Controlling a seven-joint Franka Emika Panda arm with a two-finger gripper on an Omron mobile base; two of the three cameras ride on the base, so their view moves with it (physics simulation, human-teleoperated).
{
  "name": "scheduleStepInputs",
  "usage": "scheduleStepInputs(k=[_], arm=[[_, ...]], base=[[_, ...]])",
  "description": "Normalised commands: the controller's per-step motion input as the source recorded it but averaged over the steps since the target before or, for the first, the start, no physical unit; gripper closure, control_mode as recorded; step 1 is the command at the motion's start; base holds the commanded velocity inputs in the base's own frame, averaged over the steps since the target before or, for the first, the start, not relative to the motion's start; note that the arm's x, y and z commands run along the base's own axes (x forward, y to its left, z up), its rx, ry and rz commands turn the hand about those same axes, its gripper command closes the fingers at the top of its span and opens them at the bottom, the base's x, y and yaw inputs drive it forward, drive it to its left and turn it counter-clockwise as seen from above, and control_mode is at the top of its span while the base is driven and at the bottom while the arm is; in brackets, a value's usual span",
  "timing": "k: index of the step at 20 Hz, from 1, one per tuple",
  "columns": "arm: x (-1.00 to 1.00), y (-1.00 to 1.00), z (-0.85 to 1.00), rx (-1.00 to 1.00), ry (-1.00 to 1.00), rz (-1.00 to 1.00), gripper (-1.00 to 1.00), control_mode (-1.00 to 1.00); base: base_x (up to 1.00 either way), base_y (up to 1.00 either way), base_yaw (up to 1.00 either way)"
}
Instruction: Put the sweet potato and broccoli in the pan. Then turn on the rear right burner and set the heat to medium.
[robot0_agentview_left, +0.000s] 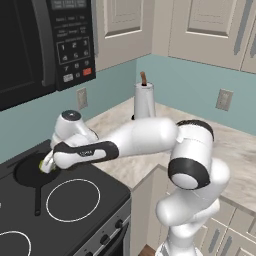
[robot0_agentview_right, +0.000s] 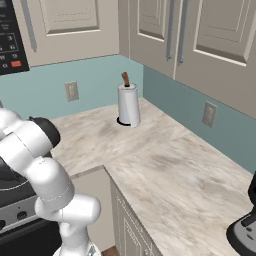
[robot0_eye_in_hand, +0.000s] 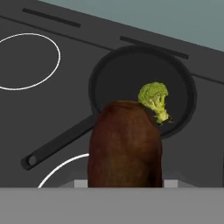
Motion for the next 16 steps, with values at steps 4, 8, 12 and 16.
scheduleStepInputs(k=[4,8,12,16], arm=[[0.13,0.38,0.0,-0.03,0.0,0.0,1.0,-1.0],[0.23,0.43,0.0,-0.04,0.0,0.0,1.0,-1.0],[0.2,0.34,0.0,-0.08,0.0,0.0,1.0,-1.0],[0.08,0.22,0.0,-0.08,0.0,0.0,1.0,-1.0]], base=[[0.0,0.0,0.0],[0.0,0.0,0.0],[0.0,0.0,0.0],[0.0,0.0,0.0]])
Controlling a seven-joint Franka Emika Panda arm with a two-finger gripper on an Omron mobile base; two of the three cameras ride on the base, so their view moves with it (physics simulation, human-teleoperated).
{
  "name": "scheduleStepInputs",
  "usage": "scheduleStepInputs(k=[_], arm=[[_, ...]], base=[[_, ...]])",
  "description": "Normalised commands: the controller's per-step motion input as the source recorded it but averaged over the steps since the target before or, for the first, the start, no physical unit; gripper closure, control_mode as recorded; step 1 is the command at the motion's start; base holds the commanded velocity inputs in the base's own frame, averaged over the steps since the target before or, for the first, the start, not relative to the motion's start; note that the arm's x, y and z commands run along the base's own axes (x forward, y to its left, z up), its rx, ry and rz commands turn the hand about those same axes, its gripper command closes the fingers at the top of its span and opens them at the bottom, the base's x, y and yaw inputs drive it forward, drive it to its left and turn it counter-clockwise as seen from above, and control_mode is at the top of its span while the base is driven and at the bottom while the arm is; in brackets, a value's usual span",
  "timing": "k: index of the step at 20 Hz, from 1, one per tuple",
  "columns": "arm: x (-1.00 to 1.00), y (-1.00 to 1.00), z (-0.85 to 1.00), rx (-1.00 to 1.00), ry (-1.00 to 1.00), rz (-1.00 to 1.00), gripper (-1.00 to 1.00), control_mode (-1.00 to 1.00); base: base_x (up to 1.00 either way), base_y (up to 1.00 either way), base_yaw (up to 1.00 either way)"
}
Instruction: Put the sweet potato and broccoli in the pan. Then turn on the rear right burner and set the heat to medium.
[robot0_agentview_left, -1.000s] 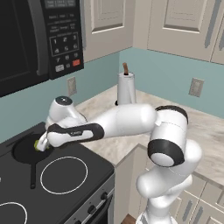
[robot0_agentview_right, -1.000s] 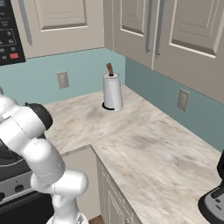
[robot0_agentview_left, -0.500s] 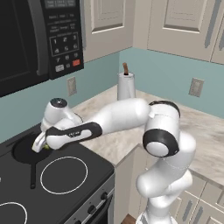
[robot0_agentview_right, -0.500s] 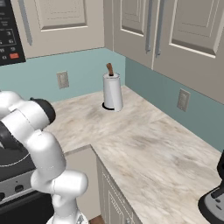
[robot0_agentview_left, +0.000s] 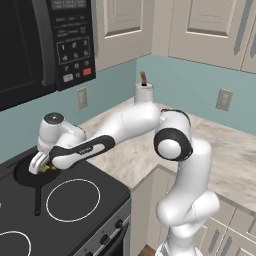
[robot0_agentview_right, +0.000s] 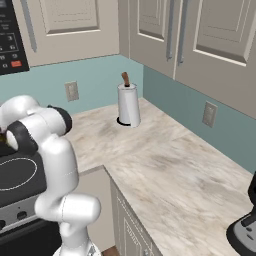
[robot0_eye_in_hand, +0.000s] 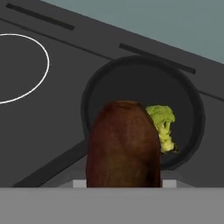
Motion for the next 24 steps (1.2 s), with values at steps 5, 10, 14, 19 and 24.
scheduleStepInputs(k=[5,10,14,19,24], arm=[[0.0,0.17,-0.01,-0.06,0.0,0.0,1.0,-1.0],[0.0,0.0,-0.19,-0.04,-0.04,0.0,1.0,-1.0],[0.04,0.0,-0.37,-0.01,-0.04,0.0,1.0,-1.0],[0.14,0.0,-0.34,0.01,-0.05,0.0,1.0,-1.0],[0.33,0.0,-0.12,0.04,-0.09,0.0,1.0,-1.0]], base=[[0.0,0.0,0.0],[0.0,0.0,0.0],[0.0,0.0,0.0],[0.0,0.0,0.0],[0.0,0.0,0.0]])
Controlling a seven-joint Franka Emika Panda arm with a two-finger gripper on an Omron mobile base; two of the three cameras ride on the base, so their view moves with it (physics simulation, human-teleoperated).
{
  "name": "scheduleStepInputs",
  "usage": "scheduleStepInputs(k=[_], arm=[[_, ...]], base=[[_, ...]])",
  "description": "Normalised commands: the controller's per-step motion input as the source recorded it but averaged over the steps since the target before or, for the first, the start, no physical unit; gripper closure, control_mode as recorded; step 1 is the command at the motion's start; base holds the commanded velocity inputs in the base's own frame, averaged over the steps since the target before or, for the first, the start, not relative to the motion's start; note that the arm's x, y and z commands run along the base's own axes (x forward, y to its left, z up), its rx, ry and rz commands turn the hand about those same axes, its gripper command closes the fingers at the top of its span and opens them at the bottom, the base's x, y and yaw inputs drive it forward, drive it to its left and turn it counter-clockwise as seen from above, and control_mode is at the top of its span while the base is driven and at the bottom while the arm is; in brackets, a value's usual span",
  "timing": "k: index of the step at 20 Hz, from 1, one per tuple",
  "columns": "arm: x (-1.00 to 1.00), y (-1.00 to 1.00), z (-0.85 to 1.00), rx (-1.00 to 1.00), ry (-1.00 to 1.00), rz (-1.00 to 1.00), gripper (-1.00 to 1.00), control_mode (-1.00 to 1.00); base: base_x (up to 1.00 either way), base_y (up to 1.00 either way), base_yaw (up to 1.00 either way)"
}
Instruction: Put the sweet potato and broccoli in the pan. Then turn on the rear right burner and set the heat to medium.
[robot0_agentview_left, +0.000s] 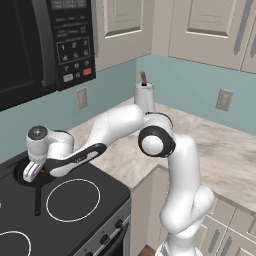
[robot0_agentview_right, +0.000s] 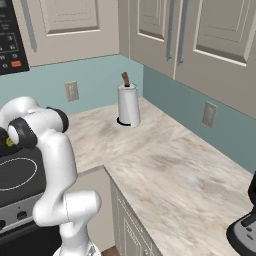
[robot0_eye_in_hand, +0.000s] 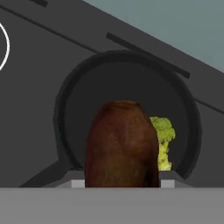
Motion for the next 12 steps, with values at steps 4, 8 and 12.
scheduleStepInputs(k=[4,8,12], arm=[[0.34,0.0,0.0,0.09,-0.03,0.0,1.0,-1.0],[0.1,0.0,0.0,0.11,0.0,0.03,1.0,-1.0],[0.16,0.0,0.0,0.06,0.05,0.02,1.0,-1.0]], base=[[0.0,0.0,0.0],[0.0,0.0,0.0],[0.0,0.0,0.0]])
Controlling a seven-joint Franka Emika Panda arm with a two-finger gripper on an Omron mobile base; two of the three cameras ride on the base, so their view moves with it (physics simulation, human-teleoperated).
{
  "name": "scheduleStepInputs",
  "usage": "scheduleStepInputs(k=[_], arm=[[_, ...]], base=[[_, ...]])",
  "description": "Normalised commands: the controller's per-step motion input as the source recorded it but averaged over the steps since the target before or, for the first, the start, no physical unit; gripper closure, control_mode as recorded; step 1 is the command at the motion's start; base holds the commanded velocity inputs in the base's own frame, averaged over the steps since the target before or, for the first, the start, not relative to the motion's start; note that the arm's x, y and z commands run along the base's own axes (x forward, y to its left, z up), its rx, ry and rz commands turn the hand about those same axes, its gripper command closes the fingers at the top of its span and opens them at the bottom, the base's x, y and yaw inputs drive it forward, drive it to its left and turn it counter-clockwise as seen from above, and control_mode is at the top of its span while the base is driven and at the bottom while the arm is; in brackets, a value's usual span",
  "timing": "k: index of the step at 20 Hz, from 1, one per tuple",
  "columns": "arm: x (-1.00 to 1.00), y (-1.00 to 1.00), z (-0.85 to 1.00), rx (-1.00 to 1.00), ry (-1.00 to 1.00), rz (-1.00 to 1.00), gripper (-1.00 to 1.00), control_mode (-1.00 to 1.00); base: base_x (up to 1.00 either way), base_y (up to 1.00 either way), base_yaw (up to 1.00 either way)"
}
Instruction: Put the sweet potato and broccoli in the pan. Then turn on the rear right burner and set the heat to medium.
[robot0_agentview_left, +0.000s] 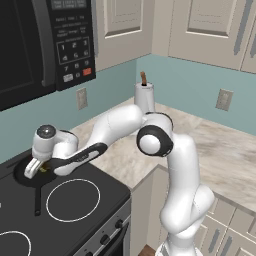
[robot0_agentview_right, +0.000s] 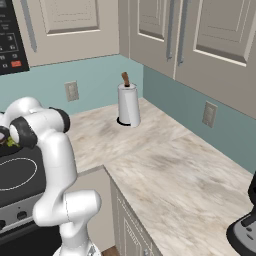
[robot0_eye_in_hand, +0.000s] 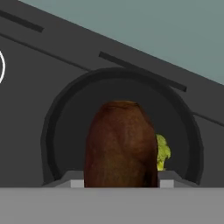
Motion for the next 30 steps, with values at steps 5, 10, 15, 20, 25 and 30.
scheduleStepInputs(k=[5,10,15,20,25,30], arm=[[0.06,0.07,0.0,0.01,0.06,0.01,-1.0,-1.0],[0.0,0.09,0.0,0.0,0.0,0.0,-1.0,-1.0],[0.0,0.0,0.0,0.0,0.0,0.0,-1.0,-1.0],[-0.03,0.0,0.06,0.0,0.0,0.0,-1.0,-1.0],[-0.21,-0.25,0.28,0.0,0.0,0.0,-1.0,-1.0],[-0.38,-0.62,0.53,0.0,0.0,-0.03,-1.0,-1.0]], base=[[0.0,0.0,0.0],[0.0,0.0,0.0],[0.0,0.0,0.0],[0.0,0.0,0.0],[0.0,0.0,0.0],[0.0,0.0,0.0]])
